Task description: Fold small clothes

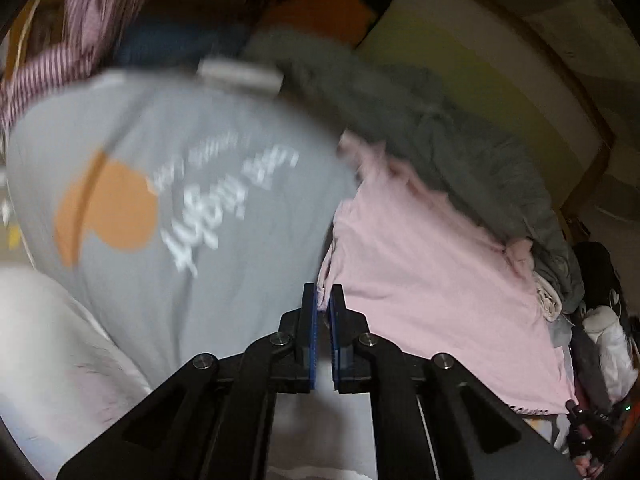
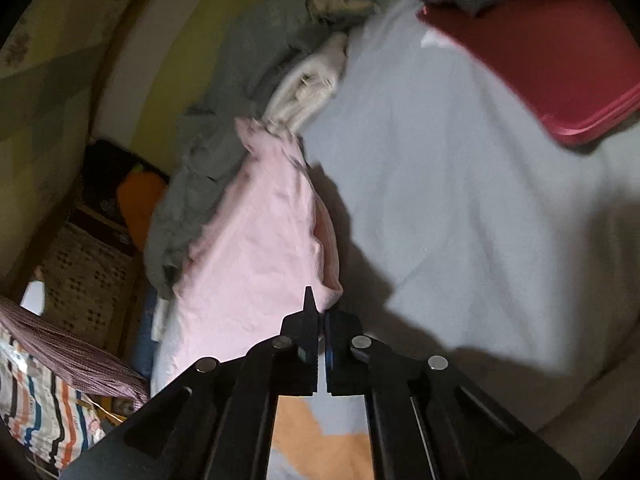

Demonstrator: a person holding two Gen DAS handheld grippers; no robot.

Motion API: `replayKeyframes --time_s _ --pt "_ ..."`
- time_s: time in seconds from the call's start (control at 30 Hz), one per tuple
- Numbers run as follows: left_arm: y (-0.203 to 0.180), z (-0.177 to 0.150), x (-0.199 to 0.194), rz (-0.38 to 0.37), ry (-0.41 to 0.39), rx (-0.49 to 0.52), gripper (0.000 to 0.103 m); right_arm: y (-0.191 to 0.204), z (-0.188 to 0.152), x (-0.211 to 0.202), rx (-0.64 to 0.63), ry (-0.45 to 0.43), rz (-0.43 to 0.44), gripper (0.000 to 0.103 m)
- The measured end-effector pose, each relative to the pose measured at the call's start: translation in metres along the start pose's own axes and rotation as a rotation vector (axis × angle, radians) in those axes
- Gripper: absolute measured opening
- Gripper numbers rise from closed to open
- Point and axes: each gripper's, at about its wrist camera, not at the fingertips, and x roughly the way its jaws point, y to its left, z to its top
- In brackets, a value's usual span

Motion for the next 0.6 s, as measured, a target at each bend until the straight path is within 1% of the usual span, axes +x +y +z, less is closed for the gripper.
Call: replayKeyframes --time_s 0.1,0.17,0.27,0.33,0.43,0.5,0.57,0.6 --pt "-0.006 0.006 -0.034 -0.008 -0.043 0.024 0.005 0.012 -0.012 -0.026 -0.053 -0.033 -0.059 0.001" --pt "-0.008 0.005 -0.051 0.002 -0.048 0.036 0.005 0.017 -0.020 -0.040 -0.063 -0.045 -0.076 0.001" --pt "-0.003 -0.002 -0.073 -0.004 -0.044 0.026 0.005 0.020 -0.031 -0.064 -0.036 -0.067 -0.064 0.001" --pt "-0.003 -0.002 -0.080 -0.008 -0.048 0.036 0.005 0.020 -0.035 -0.075 -0.019 -0.081 -0.047 0.001" --pt "-0.006 0.008 -0.076 -0.014 -0.056 0.040 0.005 0.024 -0.030 -0.080 -0.012 -0.082 -0.028 0.001" --pt "-0.010 0.018 -0.068 -0.013 -0.046 0.032 0.005 0.031 -0.019 -0.073 -0.028 -0.096 -0.024 0.001" --pt "-0.016 0.031 -0.058 -0.017 -0.053 0.028 0.005 0.044 -0.006 -0.060 -0.052 -0.097 -0.005 0.001" --pt "-0.021 0.038 -0.048 -0.013 -0.055 0.038 0.005 0.050 0.000 -0.052 -0.070 -0.101 -0.011 0.001"
